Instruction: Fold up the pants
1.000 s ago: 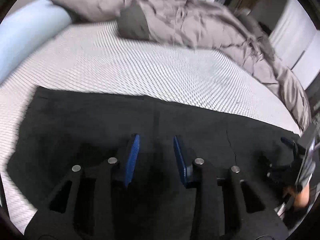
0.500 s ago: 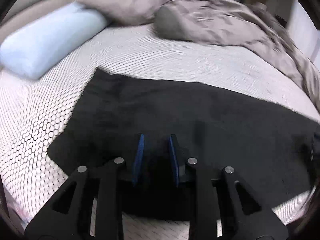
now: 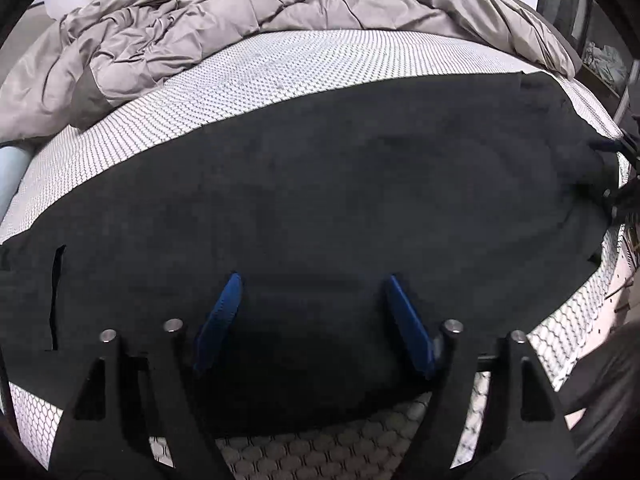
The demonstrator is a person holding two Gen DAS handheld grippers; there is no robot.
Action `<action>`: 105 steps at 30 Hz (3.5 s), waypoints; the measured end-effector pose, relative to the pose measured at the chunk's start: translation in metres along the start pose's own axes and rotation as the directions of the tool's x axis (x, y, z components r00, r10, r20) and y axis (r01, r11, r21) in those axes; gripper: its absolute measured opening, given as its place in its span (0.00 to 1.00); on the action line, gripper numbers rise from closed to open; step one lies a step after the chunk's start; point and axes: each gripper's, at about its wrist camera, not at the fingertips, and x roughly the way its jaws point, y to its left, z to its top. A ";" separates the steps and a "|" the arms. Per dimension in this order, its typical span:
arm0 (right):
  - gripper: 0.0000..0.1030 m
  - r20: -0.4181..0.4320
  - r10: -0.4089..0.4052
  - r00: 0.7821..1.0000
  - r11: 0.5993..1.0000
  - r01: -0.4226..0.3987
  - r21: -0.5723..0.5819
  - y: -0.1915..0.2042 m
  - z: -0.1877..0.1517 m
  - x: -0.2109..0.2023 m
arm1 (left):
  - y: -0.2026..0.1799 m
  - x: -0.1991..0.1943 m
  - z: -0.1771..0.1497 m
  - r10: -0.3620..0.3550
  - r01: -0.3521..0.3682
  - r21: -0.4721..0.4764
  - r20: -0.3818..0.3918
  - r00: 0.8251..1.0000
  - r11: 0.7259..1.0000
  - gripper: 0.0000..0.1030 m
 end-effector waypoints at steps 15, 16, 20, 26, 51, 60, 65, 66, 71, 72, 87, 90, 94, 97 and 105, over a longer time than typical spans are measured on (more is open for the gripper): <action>0.88 0.410 0.346 0.844 0.435 -0.531 0.727 -0.236 -0.148 -0.017 | -0.116 -0.014 0.018 -0.215 0.206 0.106 0.077 0.974 0.973 0.78; 0.86 0.428 0.360 0.829 0.399 -0.551 0.733 -0.239 -0.148 -0.010 | -0.127 -0.011 0.014 -0.208 0.199 0.132 0.058 0.976 0.971 0.78; 0.78 0.453 0.386 0.803 0.378 -0.586 0.717 -0.243 -0.129 0.015 | -0.138 -0.002 0.005 -0.196 0.186 0.142 0.065 0.978 0.972 0.82; 0.20 0.415 0.236 0.878 0.459 -0.478 0.749 -0.221 -0.085 0.027 | -0.114 -0.010 -0.002 -0.263 0.261 0.048 0.050 0.963 0.964 0.83; 0.71 0.300 0.570 0.765 0.813 -0.578 -0.071 0.069 0.047 -0.101 | 0.130 -0.086 -0.060 -0.054 0.133 -0.390 0.209 0.977 0.911 0.83; 0.75 0.098 0.401 0.911 0.915 -0.402 -0.007 -0.002 -0.032 -0.056 | 0.072 -0.066 -0.045 -0.099 0.120 -0.196 0.117 0.988 0.973 0.83; 0.78 0.233 0.497 0.836 0.807 -0.544 0.232 -0.048 -0.031 -0.052 | 0.102 -0.035 -0.019 -0.387 0.407 -0.381 0.133 0.912 0.830 0.83; 0.78 0.236 0.512 0.826 0.784 -0.561 0.265 -0.053 -0.031 -0.047 | 0.104 -0.025 -0.015 -0.416 0.424 -0.404 0.113 0.902 0.810 0.83; 0.78 0.211 0.520 0.828 0.755 -0.561 0.340 -0.058 -0.026 -0.034 | 0.103 0.017 0.003 -0.561 0.524 -0.431 0.049 0.826 0.735 0.83; 0.78 0.204 0.526 0.826 0.747 -0.563 0.353 -0.060 -0.027 -0.030 | 0.102 0.023 0.006 -0.573 0.531 -0.440 0.044 0.818 0.724 0.83; 0.78 0.194 0.524 0.830 0.754 -0.557 0.347 -0.034 0.001 -0.025 | 0.135 -0.027 0.013 -0.355 0.406 -0.449 0.196 0.914 0.796 0.13; 0.78 0.178 0.526 0.832 0.764 -0.554 0.330 -0.026 0.004 -0.022 | 0.147 0.000 0.001 -0.231 0.214 -0.507 0.029 0.973 0.835 0.34; 0.78 0.172 0.547 0.819 0.757 -0.571 0.317 -0.022 0.004 -0.024 | 0.154 -0.017 -0.007 -0.271 0.271 -0.538 0.081 0.959 0.798 0.41; 0.78 0.196 0.628 0.753 0.693 -0.656 0.297 -0.019 0.003 -0.033 | 0.137 -0.047 -0.014 -0.222 0.264 -0.487 0.143 0.964 0.833 0.56; 0.25 0.055 0.615 0.786 0.777 -0.617 0.122 0.030 -0.010 -0.035 | 0.052 -0.088 0.012 -0.134 0.182 -0.255 0.192 0.972 0.950 0.73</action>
